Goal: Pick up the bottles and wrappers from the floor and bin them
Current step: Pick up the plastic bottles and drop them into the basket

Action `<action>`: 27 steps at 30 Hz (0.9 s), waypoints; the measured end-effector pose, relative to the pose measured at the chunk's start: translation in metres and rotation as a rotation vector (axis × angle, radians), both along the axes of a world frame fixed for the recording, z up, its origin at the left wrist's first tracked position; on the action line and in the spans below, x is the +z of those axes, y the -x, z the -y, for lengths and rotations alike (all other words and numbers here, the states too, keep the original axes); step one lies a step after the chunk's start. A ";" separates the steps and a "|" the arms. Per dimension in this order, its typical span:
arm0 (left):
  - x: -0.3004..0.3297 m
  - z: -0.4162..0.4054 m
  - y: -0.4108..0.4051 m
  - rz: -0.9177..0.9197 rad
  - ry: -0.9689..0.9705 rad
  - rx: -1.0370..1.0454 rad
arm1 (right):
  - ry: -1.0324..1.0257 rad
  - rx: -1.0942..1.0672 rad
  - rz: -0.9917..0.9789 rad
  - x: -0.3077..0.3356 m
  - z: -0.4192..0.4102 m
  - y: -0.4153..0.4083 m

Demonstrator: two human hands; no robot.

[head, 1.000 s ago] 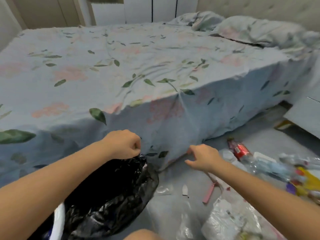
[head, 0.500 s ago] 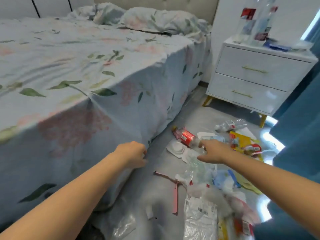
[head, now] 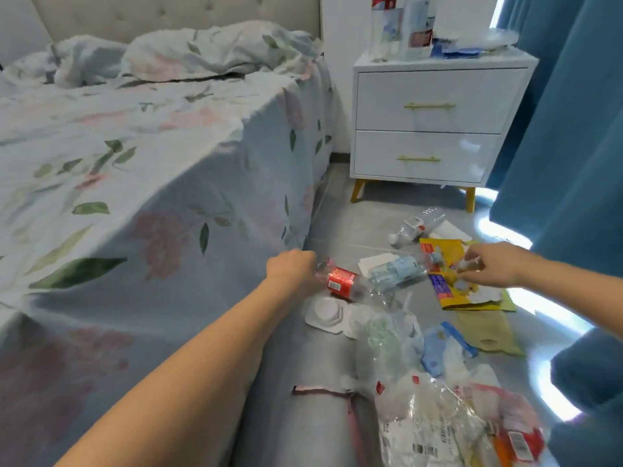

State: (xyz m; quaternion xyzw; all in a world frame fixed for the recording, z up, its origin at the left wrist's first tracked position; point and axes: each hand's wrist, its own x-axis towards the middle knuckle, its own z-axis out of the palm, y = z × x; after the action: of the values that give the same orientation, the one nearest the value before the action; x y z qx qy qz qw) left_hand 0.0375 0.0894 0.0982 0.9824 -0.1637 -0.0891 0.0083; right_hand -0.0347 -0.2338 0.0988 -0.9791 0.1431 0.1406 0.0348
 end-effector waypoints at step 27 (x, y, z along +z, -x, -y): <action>-0.154 0.108 -0.085 -0.110 0.028 -0.030 | -0.136 0.349 -0.013 -0.181 0.040 -0.168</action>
State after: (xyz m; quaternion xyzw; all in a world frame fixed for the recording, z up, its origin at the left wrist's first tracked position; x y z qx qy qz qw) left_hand 0.1227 -0.0185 -0.0560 0.9732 -0.1791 -0.1410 0.0299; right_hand 0.1337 -0.2743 -0.0817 -0.9834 -0.0386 0.1604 0.0749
